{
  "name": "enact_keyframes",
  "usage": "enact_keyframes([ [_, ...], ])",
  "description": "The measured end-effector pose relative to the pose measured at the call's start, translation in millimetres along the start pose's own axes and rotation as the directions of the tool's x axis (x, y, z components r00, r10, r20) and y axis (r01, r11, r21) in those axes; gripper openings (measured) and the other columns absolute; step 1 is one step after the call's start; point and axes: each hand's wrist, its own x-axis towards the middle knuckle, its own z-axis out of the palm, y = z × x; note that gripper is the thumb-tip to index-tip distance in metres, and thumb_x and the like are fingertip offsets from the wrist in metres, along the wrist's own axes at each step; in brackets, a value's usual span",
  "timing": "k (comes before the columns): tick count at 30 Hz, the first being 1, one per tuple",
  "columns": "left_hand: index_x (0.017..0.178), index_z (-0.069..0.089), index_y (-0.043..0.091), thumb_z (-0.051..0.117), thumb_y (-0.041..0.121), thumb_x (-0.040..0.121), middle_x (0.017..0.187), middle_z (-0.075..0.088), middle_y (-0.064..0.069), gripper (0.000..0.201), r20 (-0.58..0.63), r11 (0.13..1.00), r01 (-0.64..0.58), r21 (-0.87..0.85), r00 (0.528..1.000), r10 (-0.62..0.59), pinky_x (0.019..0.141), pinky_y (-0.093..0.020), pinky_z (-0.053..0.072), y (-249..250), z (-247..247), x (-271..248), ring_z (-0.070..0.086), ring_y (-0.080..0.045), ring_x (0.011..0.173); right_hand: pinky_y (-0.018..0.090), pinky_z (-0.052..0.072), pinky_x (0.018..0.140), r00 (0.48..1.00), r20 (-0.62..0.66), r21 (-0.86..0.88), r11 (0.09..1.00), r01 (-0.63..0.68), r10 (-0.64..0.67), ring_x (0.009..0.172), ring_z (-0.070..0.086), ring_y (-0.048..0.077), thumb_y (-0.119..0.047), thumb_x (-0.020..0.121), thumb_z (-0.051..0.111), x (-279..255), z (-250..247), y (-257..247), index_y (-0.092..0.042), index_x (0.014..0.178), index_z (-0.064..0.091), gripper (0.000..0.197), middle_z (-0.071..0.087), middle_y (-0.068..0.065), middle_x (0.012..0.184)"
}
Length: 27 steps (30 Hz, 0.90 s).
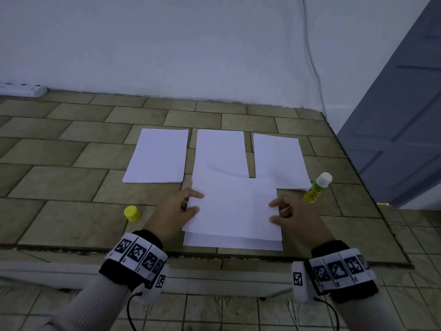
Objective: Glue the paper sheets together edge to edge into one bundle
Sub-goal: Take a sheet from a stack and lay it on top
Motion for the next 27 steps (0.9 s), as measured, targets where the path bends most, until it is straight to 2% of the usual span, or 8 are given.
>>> enact_keyframes([
  [2, 0.102, 0.063, 0.029, 0.065, 0.014, 0.091, 0.059, 0.046, 0.010, 0.019, -0.016, 0.995, -0.030, 0.092, 0.999, 0.032, 0.052, -0.011, 0.037, 1.1, 0.9, -1.0, 0.048, 0.002, 0.055, 0.005, 0.040, 0.063, 1.000, -0.007, -0.040, 0.999, -0.012, 0.012, 0.075, 0.053, 0.003, -0.008, 0.080, 0.073, -3.8, 9.0, 1.7, -0.018, 0.099, 0.065, 0.022, 0.056, -0.008, 0.081],
  [4, 0.099, 0.065, 0.026, 0.068, 0.014, 0.090, 0.056, 0.040, 0.010, 0.015, -0.012, 0.989, -0.039, 0.145, 0.999, 0.041, 0.050, -0.011, 0.035, 0.1, 0.4, -2.3, 0.046, 0.002, 0.052, 0.006, 0.040, 0.067, 1.000, 0.004, -0.071, 0.997, -0.026, 0.026, 0.080, 0.053, 0.005, -0.009, 0.081, 0.072, -4.8, 14.5, 5.9, -0.017, 0.104, 0.065, 0.025, 0.057, -0.003, 0.088],
  [7, 0.095, 0.064, 0.029, 0.072, 0.017, 0.087, 0.058, 0.043, 0.009, 0.017, 0.010, 0.980, -0.061, 0.192, 0.998, 0.060, 0.052, -0.013, 0.036, -2.6, -0.7, -4.0, 0.047, 0.000, 0.055, 0.020, 0.047, 0.077, 1.000, 0.009, -0.107, 0.994, -0.021, 0.022, 0.080, 0.055, 0.011, -0.008, 0.081, 0.072, -5.8, 16.1, 9.3, -0.014, 0.107, 0.065, 0.028, 0.057, 0.000, 0.088],
  [9, 0.097, 0.064, 0.029, 0.073, 0.018, 0.086, 0.061, 0.044, 0.009, 0.018, 0.021, 0.973, -0.073, 0.220, 0.997, 0.070, 0.055, -0.013, 0.037, -4.1, -0.6, -4.9, 0.046, -0.005, 0.056, 0.024, 0.048, 0.079, 1.000, 0.014, -0.129, 0.992, -0.014, 0.016, 0.080, 0.055, 0.013, -0.007, 0.081, 0.072, -7.3, 15.3, 8.9, -0.014, 0.107, 0.065, 0.028, 0.056, 0.000, 0.088],
  [12, 0.100, 0.065, 0.027, 0.074, 0.020, 0.085, 0.068, 0.046, 0.009, 0.020, 0.030, 0.963, -0.087, 0.254, 0.996, 0.082, 0.057, -0.012, 0.036, -6.3, 1.4, -5.1, 0.046, -0.007, 0.063, 0.021, 0.046, 0.077, 1.000, 0.022, -0.152, 0.988, -0.013, 0.016, 0.080, 0.054, 0.013, -0.008, 0.080, 0.073, -8.5, 14.8, 9.7, -0.015, 0.106, 0.065, 0.028, 0.056, 0.001, 0.088],
  [16, 0.102, 0.068, 0.022, 0.075, 0.019, 0.084, 0.069, 0.045, 0.012, 0.020, 0.035, 0.966, -0.084, 0.245, 0.996, 0.078, 0.060, -0.014, 0.037, -8.1, 3.8, -5.0, 0.048, -0.007, 0.065, 0.009, 0.036, 0.066, 1.000, 0.019, -0.141, 0.990, -0.004, 0.007, 0.075, 0.049, 0.006, -0.008, 0.079, 0.073, -8.8, 16.3, 13.7, -0.017, 0.104, 0.065, 0.028, 0.054, 0.001, 0.084],
  [22, 0.104, 0.068, 0.021, 0.074, 0.019, 0.085, 0.071, 0.044, 0.013, 0.021, 0.046, 0.963, -0.090, 0.255, 0.996, 0.081, 0.059, -0.011, 0.037, -6.8, 3.8, -4.5, 0.048, -0.007, 0.065, 0.014, 0.042, 0.070, 0.999, 0.034, -0.113, 0.993, -0.036, 0.040, 0.077, 0.054, 0.012, -0.008, 0.078, 0.074, -8.6, 17.5, 17.5, -0.023, 0.100, 0.063, 0.029, 0.056, 0.001, 0.088],
  [27, 0.102, 0.067, 0.025, 0.075, 0.020, 0.084, 0.069, 0.045, 0.014, 0.020, 0.040, 0.966, -0.079, 0.247, 0.997, 0.071, 0.058, -0.010, 0.036, -7.8, 2.5, -5.6, 0.048, -0.007, 0.065, 0.016, 0.045, 0.071, 0.997, 0.059, -0.095, 0.995, -0.040, 0.046, 0.076, 0.054, 0.010, -0.006, 0.077, 0.074, -8.3, 14.6, 17.7, -0.020, 0.101, 0.065, 0.029, 0.056, -0.001, 0.087],
])
